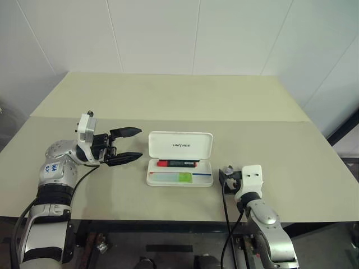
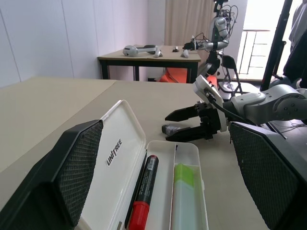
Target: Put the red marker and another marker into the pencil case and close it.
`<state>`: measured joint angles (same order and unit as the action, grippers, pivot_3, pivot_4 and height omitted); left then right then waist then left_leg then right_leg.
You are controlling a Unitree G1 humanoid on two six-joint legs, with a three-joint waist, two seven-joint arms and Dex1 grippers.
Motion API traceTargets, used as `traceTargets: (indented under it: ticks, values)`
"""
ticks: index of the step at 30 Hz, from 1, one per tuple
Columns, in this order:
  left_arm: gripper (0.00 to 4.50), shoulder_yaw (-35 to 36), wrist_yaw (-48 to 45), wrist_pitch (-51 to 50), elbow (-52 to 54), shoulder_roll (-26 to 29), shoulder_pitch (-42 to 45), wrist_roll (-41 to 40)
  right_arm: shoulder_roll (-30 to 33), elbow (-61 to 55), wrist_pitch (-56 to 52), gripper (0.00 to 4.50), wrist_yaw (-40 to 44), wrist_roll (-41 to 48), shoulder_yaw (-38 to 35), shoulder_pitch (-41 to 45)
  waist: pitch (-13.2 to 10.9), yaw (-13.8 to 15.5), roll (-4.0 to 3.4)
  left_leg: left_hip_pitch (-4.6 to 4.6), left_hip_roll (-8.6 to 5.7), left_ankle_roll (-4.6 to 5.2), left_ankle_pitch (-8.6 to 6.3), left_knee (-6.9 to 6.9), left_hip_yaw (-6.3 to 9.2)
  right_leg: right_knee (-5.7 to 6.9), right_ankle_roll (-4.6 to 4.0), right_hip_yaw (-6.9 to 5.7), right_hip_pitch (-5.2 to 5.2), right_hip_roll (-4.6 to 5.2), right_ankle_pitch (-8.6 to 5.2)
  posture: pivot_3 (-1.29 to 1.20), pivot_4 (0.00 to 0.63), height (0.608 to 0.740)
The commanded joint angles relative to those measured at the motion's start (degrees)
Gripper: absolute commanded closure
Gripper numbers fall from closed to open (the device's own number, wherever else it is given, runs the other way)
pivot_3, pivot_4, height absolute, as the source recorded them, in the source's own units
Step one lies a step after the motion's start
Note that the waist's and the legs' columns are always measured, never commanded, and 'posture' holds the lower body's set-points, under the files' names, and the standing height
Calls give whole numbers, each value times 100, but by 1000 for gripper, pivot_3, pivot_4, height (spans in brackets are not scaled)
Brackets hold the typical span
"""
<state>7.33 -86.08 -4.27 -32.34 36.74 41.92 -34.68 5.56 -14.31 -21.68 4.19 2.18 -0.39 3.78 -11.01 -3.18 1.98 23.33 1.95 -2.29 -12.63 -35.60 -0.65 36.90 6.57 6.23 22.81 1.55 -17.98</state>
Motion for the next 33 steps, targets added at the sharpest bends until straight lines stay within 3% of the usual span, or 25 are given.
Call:
traceTargets:
  ticks: [1, 9, 12, 21, 27, 33]
  values:
    - [8, -55, -642, -42, 226, 98, -46, -370, -55, -72, -82, 0, -100, 80, -172, -5, 0, -7, 0, 0, 0, 0, 0, 1, 0, 0, 0, 0, 0, 0, 0, 0, 150, 740]
    - [8, -231, -642, -115, 120, 403, -51, -719, -124, -40, -257, 0, -25, 410, -355, 26, 0, -10, 1, 0, 1, 0, 0, 2, 0, -2, -1, 1, 0, 1, -1, 0, 150, 740]
    - [0, -335, -642, -41, 41, 469, -13, -717, -123, -7, -337, 866, -5, 475, -376, 46, 2, -9, 4, 0, 1, 0, 0, 2, -2, -5, -15, 2, -1, 4, -8, 0, 150, 740]
    - [0, -360, -642, 38, -52, 327, 125, -724, 12, -32, -102, 4037, 184, 528, -499, 78, 3, -18, 5, -2, 3, 0, 0, 14, -1, -7, -25, -1, 0, 1, -14, 0, 150, 740]
    - [0, -363, -642, -25, -38, 222, 101, -802, 677, -460, 188, 4137, 1061, 926, -631, 188, 2, -16, 5, -1, 0, 0, 0, 27, -5, -24, -7, 1, 1, 2, -7, 0, 150, 740]
    - [0, -418, -642, -63, 101, 165, -23, -907, 1850, -1041, 41, 4137, 2464, 1597, -619, 336, 1, -14, 3, -1, 2, 0, -1, 40, 0, -30, 2, -3, 2, -2, -10, 0, 150, 740]
